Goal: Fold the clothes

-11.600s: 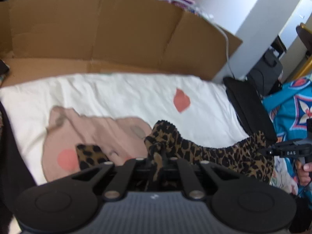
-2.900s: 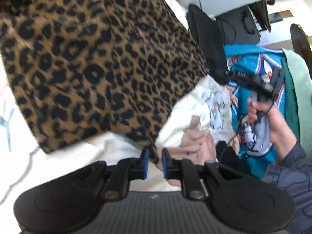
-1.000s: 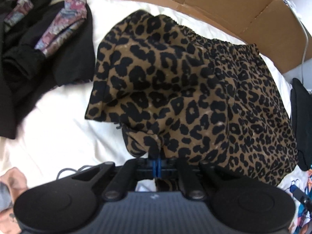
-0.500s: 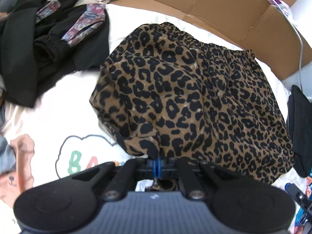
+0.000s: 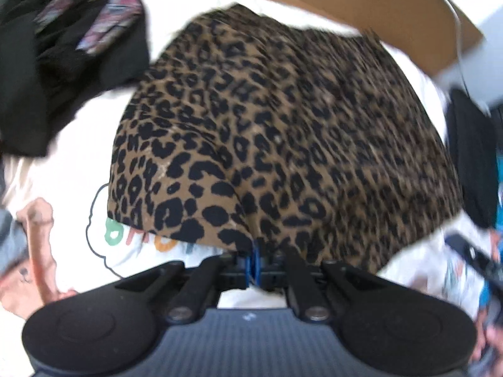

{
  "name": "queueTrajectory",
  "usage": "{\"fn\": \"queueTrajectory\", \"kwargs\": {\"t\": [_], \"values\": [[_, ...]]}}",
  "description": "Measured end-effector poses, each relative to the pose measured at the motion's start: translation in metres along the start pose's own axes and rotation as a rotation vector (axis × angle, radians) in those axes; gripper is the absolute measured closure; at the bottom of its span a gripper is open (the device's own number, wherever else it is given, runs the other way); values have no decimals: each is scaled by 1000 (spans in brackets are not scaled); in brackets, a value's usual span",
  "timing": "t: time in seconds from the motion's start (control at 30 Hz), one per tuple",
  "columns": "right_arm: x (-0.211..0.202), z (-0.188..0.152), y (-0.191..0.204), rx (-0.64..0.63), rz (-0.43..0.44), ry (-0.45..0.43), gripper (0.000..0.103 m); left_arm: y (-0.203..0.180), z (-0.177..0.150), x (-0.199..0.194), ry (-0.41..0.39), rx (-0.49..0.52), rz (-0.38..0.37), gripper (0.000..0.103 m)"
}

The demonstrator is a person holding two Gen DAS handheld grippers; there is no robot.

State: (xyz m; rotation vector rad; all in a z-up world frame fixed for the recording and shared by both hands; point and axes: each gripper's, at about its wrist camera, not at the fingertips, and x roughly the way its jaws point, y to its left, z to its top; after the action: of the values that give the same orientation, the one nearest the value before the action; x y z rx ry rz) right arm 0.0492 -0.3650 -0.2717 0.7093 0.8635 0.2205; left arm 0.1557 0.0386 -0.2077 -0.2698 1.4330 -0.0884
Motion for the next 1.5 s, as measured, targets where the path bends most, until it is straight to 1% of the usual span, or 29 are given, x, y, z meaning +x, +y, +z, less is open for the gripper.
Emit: {"fn": "queueTrajectory", "kwargs": {"t": [0.07, 0.1, 0.23, 0.4, 0.47, 0.5, 0.57, 0.63, 0.73, 0.77, 0.87, 0.93, 1.03, 1.07, 1.1, 1.13, 1.17, 1.2, 1.27, 1.4, 1.5], "values": [[1, -1, -1, 3, -5, 4, 70, -2, 5, -7, 39, 37, 0, 98], [2, -1, -2, 5, -6, 6, 70, -4, 7, -12, 41, 59, 1, 98], [3, -2, 0, -7, -10, 12, 70, -11, 14, -32, 21, 99, -4, 96], [4, -1, 4, -22, -23, 8, 70, -19, 34, -56, 0, 146, 13, 96], [3, -1, 4, -19, -24, 3, 70, -20, 42, -64, -23, 165, 19, 95], [3, -1, 3, -18, -26, 3, 70, -21, 45, -68, -35, 169, 21, 95], [4, 0, 4, -28, -42, 17, 70, -18, 53, -74, -65, 143, 27, 94], [3, 6, 7, -62, -89, 33, 70, -14, 61, -81, -88, 118, 41, 92], [-6, 20, 16, -83, -131, 31, 70, -8, 66, -91, -129, 100, 28, 89], [-11, 26, 22, -96, -134, 28, 70, -6, 67, -95, -143, 92, 24, 87], [-25, 41, 41, -137, -152, 33, 51, 1, 69, -107, -185, 52, 33, 83], [-34, 49, 56, -153, -159, 41, 48, 2, 69, -113, -201, 36, 38, 80], [-46, 63, 79, -162, -182, 57, 45, 2, 66, -125, -219, 19, 14, 78], [-49, 68, 88, -161, -184, 60, 45, 1, 63, -131, -234, 29, 6, 74], [-53, 74, 97, -171, -189, 56, 44, 0, 61, -136, -254, 41, 4, 67], [-56, 81, 107, -188, -195, 50, 43, -1, 59, -141, -274, 54, 8, 63], [-59, 88, 117, -205, -202, 45, 39, -2, 57, -146, -297, 61, 11, 56], [-62, 95, 127, -221, -208, 44, 38, -1, 54, -151, -320, 53, 11, 53], [-66, 111, 148, -235, -212, 41, 37, 3, 51, -156, -342, 24, 0, 52], [-75, 138, 188, -227, -226, 35, 26, 14, 52, -162, -351, -84, -25, 52], [-74, 152, 217, -188, -268, 67, 26, 16, 55, -167, -358, -132, -37, 50]]}}
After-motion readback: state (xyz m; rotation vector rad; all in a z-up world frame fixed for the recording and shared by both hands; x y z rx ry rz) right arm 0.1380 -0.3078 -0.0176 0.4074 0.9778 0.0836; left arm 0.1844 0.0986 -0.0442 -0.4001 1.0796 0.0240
